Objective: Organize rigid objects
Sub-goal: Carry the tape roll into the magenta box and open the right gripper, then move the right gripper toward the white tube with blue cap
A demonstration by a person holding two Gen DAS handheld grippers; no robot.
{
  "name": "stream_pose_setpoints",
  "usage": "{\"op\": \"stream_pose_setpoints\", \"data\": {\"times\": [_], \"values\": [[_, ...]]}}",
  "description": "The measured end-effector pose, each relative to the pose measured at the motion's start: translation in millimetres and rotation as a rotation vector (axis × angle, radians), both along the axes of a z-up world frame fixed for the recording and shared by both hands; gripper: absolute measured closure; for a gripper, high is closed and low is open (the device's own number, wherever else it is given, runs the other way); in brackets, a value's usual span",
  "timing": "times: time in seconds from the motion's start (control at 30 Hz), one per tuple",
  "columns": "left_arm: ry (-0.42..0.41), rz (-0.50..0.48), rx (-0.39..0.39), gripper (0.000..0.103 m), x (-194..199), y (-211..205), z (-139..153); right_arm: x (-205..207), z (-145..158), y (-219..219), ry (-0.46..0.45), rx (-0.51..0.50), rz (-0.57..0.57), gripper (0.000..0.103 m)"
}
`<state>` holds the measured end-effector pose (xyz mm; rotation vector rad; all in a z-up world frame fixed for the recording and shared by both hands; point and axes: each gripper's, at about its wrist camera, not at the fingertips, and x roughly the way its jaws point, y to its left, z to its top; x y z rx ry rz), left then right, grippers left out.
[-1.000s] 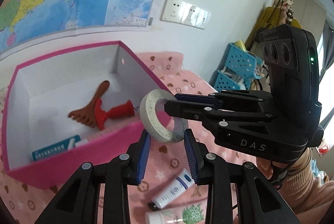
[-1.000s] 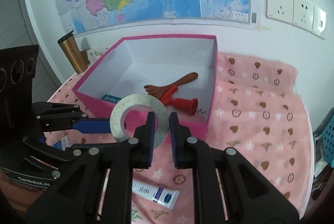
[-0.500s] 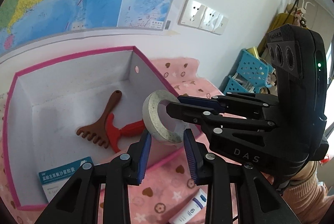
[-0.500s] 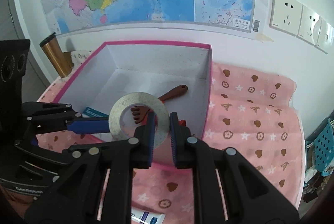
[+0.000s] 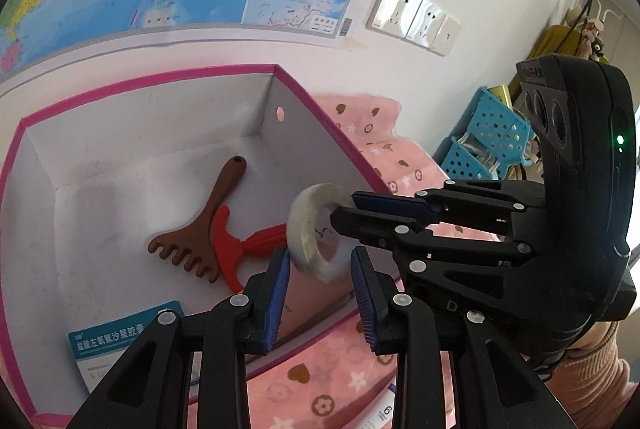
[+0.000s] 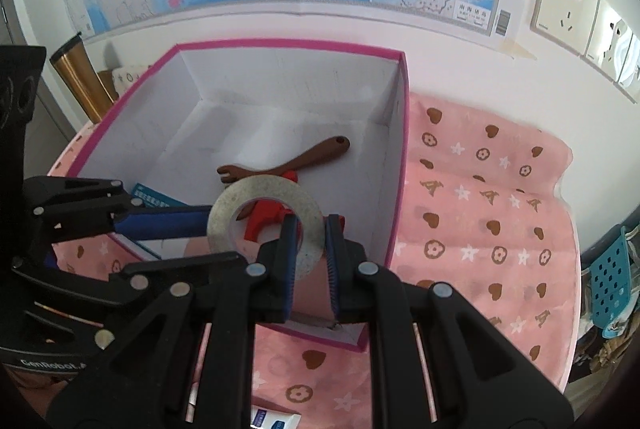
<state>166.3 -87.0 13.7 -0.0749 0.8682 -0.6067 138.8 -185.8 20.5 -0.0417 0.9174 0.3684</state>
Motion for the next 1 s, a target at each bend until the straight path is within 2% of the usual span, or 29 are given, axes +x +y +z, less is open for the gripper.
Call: {"op": "stream_pose_setpoints", "data": {"times": [0.17,0.5,0.7,0.8,0.87,1.0], "values": [[0.009,0.016,-0.01,0.072,4.3,5.7,-1.2,0.6,-4.7,1.1,0.013,-0.044,-0.017,0.083],[-0.042,0.043,0.014,0.072,-13.3,16.3,4.8,-14.4,6.8,-15.9,-0.038,0.03,-0.044,0.083],[-0.149,0.033,0.012,0.07,-48.9,23.3,21.8,-40.6,18.2,-29.1,-0.07,0.129,-0.026,0.082],[-0.194,0.002,0.001,0.068,-68.7,25.6,29.2,-57.8,22.5,-35.6,-0.087,0.173,-0.014,0.079],[-0.212,-0.019,-0.001,0.068,-83.1,25.4,30.8,-69.9,22.1,-40.4,-0.086,0.204,-0.008,0.074],[-0.204,-0.047,0.008,0.067,-100.8,22.7,21.1,-88.4,12.7,-44.3,-0.06,0.228,-0.003,0.074]]}}
